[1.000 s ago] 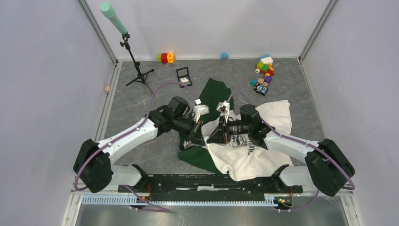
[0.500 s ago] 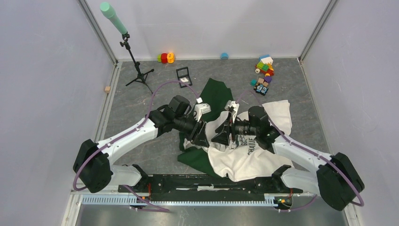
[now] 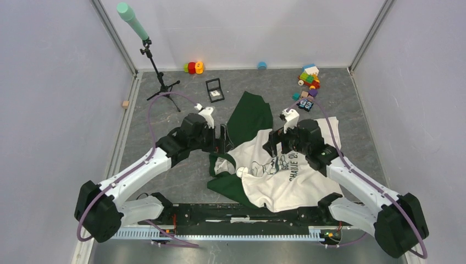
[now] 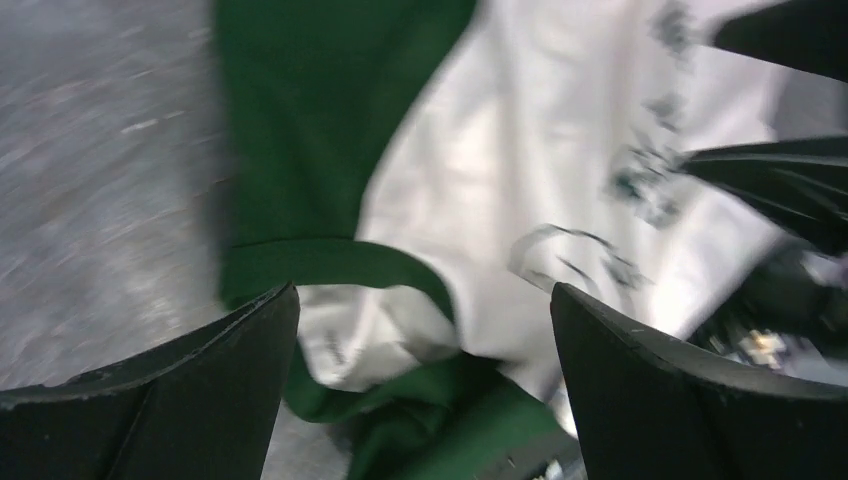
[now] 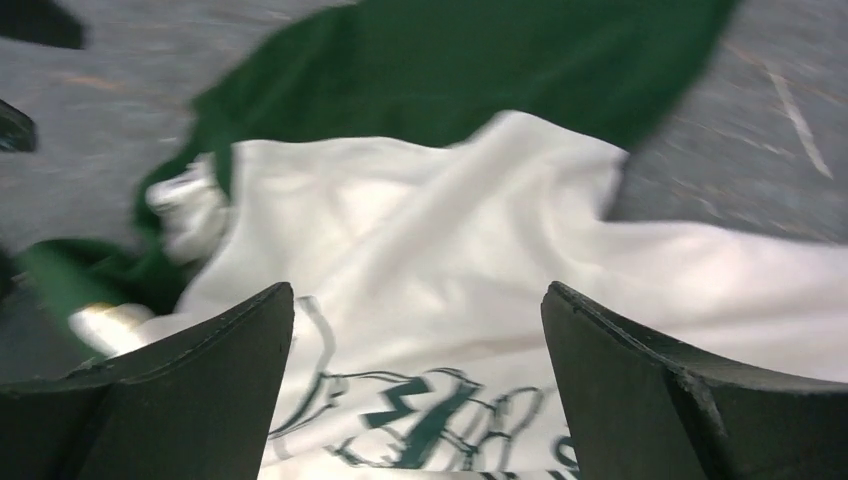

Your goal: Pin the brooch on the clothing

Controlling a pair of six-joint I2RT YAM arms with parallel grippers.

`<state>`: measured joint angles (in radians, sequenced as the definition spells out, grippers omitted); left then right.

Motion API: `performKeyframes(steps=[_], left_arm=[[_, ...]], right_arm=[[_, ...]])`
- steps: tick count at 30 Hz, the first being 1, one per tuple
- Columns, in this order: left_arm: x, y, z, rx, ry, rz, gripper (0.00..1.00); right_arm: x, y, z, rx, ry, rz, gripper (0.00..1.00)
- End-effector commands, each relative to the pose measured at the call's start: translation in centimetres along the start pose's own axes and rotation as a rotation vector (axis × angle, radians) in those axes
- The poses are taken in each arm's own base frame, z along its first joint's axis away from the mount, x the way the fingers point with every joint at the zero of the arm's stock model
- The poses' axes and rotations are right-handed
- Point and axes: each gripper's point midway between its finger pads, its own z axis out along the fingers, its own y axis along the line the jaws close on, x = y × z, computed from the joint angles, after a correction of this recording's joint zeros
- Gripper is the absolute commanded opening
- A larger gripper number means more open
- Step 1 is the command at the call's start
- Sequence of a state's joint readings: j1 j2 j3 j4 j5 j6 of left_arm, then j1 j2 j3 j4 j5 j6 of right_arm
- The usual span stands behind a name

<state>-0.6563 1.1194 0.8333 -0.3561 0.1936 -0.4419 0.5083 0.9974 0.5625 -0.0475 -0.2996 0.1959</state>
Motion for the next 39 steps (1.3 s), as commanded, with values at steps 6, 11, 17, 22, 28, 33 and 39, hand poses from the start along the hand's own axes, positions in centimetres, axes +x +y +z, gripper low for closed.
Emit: performKeyframes(steps=[6,11,17,22,28,33,39], left_arm=[[3.8,11.9,2.8,-0.442,-0.035,-0.267,1.00],[4.5,12.7,3.9,-0.412,-0.058,-0.321,1.00],[5.1,14.2,5.4,-0.437,-0.021,-0.339,0.99],[4.6,13.9,7.1,-0.390,-0.010,-0.350,0.87],[5.1,13.5,7.7,-0.373,0.034,-0.366,0.73],[6.4,13.6,7.2,-0.382,0.073,-0.374,0.71],[7.7,13.7,6.2,-0.406,0.104,-0.382,0.68]], right_arm=[[-2.6,-10.2,1.7,0.439,0.032,-0.023,0.98],[-2.3,-16.5,0.4,0.665,0.049,0.056,0.98],[0.1,-22.6,-1.8,0.827,0.079,0.164,0.98],[-2.3,-21.4,2.2,0.591,0.022,0.123,0.98],[-6.1,-18.8,8.1,0.327,-0.019,0.086,0.95],[-6.4,-18.1,13.0,0.257,0.036,0.048,0.93],[-6.0,-17.6,17.3,0.218,0.095,0.013,0.90]])
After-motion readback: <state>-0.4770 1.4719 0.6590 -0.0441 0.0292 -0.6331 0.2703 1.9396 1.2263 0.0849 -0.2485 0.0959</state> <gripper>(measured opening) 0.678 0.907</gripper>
